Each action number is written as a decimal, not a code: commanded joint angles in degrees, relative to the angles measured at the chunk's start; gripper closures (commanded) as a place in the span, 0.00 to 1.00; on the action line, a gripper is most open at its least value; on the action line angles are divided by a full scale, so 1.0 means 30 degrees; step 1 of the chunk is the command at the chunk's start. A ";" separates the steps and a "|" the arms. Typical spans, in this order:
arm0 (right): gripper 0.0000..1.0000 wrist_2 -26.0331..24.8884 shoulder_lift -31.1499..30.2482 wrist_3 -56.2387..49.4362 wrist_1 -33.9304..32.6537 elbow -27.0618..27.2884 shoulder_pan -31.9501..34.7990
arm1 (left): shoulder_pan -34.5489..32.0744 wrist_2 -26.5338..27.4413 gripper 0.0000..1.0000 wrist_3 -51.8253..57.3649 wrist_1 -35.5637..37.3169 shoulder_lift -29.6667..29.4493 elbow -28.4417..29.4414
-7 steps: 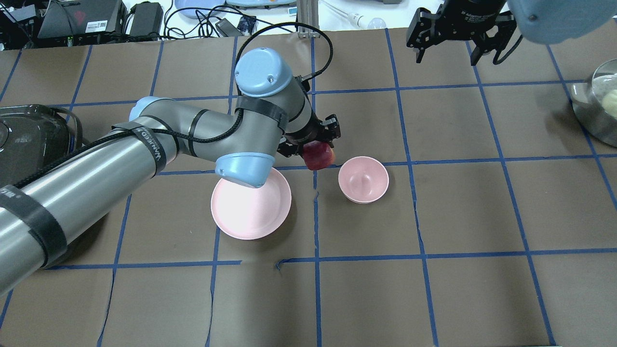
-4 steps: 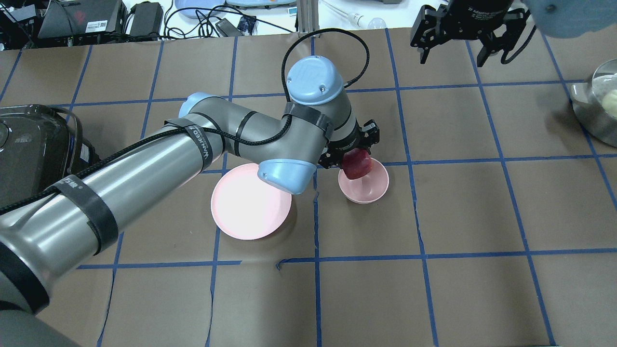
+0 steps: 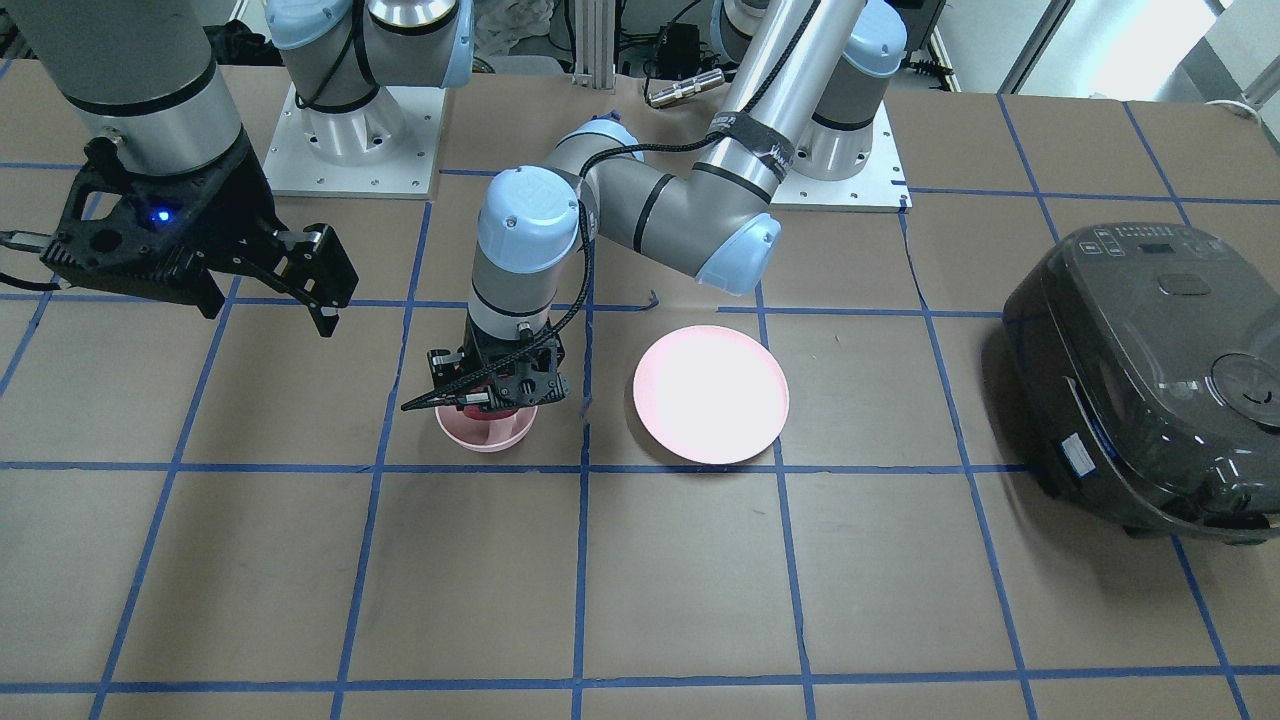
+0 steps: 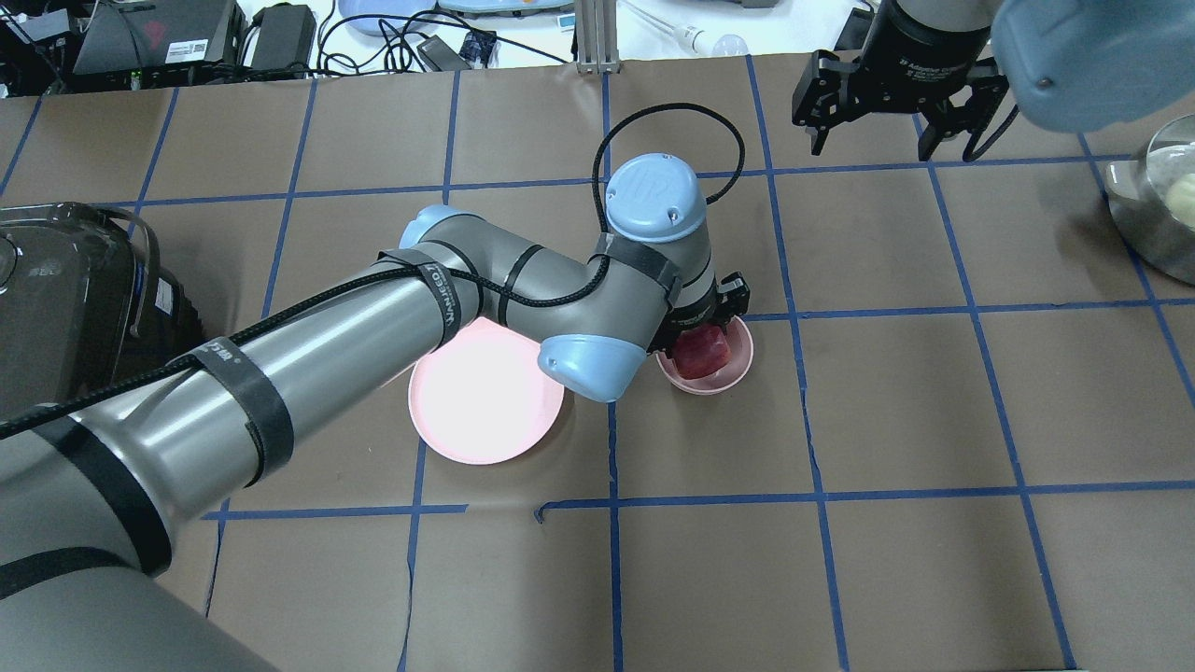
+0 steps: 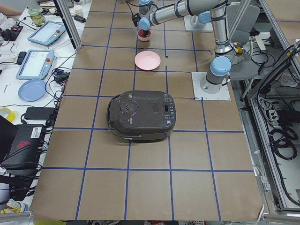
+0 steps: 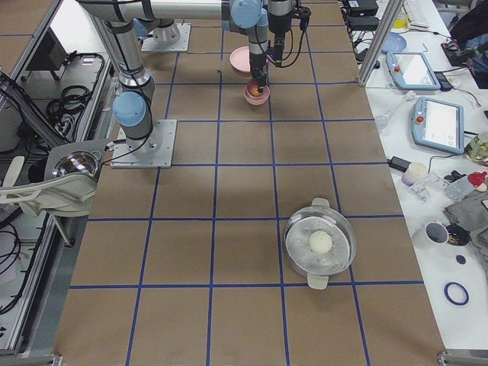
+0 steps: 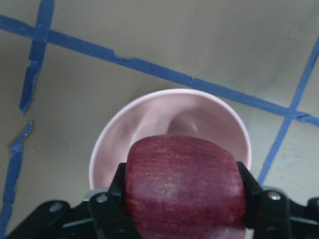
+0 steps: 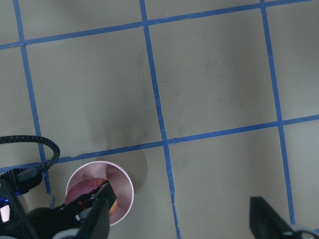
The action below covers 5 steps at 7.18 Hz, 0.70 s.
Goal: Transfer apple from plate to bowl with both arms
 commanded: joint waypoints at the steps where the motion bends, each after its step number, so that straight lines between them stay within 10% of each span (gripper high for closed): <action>1: 0.00 -0.0042 -0.0085 -0.0019 -0.0197 0.0166 -0.0048 | -0.0077 0.0646 0.09 0.0450 0.0082 0.0460 -0.0108; 5: 0.00 -0.0013 -0.0085 -0.0137 -0.0226 0.0166 -0.0019 | 0.3192 0.0266 0.05 0.7567 -0.2368 0.4612 -0.0832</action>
